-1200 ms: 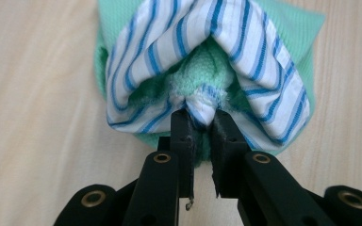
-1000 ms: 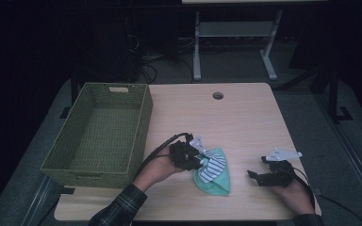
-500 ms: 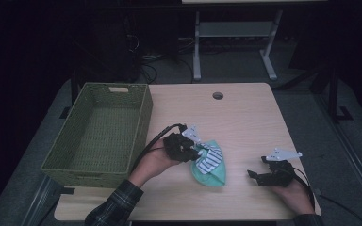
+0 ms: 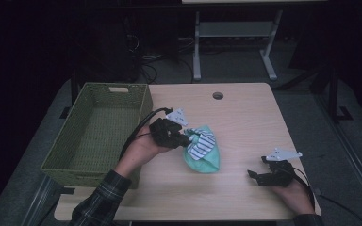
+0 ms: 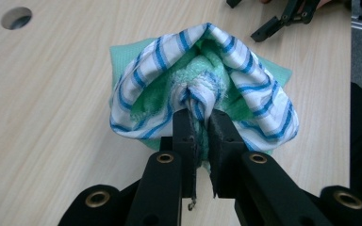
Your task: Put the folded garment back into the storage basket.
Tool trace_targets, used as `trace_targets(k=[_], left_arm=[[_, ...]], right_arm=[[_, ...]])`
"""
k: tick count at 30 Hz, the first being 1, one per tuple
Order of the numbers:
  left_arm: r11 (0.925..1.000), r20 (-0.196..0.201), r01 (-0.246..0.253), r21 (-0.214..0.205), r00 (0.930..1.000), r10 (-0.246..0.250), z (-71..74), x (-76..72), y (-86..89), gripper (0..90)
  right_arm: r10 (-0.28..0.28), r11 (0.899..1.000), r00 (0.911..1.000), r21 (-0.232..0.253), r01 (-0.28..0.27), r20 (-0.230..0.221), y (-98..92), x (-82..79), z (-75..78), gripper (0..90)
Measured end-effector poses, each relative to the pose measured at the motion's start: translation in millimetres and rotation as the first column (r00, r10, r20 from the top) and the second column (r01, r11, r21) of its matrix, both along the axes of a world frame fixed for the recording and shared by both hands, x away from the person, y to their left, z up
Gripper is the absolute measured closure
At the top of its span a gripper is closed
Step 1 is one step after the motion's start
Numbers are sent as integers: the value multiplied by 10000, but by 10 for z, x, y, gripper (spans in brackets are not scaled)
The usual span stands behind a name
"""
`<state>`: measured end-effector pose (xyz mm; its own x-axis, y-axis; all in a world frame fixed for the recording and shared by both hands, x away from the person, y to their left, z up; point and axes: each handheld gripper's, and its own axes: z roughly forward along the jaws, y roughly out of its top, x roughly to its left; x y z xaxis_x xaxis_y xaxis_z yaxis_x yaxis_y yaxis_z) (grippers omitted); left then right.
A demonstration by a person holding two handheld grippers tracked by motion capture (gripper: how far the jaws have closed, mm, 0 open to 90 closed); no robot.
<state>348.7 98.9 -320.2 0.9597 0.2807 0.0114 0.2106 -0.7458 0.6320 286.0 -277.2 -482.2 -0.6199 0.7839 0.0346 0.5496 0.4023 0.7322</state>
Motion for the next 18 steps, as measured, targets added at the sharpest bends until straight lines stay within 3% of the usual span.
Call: trace_targets(k=[6,18], left_arm=[[9997,34,-211,-142,9998,212,166,30,151,825],[9952,158,-916,-338,9956,922,330,106,478,824]], right_arm=[[0,10000,10000,-1,0,-1,0,0,0,175],[-2,10000,10000,0,2,-1,0,0,0,175]])
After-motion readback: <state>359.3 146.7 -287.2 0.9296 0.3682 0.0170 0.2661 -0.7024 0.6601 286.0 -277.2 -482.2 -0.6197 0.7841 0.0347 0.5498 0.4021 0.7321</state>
